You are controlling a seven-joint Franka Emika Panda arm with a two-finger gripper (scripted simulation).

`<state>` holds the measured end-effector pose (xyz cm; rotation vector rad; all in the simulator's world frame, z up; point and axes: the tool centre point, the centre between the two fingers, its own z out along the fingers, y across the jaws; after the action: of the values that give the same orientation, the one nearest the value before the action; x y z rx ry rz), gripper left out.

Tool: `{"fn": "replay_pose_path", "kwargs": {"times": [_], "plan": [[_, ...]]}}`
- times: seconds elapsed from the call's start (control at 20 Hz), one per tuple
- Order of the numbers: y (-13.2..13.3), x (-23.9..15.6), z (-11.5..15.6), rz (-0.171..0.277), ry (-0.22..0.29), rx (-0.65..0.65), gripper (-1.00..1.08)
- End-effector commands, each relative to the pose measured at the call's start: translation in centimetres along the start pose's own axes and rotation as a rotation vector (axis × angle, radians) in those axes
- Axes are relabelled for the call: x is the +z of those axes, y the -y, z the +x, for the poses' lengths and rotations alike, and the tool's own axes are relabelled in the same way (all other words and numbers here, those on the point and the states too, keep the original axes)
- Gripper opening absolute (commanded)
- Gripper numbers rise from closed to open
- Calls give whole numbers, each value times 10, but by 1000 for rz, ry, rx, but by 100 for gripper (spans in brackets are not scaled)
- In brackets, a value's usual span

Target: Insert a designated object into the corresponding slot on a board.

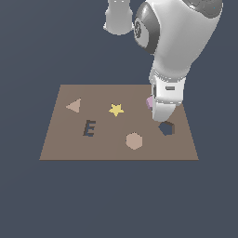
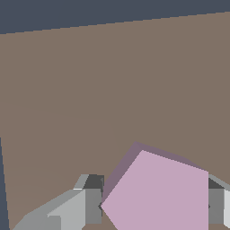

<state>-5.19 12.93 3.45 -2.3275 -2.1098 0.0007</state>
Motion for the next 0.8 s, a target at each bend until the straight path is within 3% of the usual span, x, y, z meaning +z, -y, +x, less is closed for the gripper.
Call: {"fn": "replay_pose_path", "kwargs": {"times": [0.0,0.75], "plan": [[-10,-1,3,-1,0,-27,-100],[-77,-5,35,-1,0,-228,-100]]}}
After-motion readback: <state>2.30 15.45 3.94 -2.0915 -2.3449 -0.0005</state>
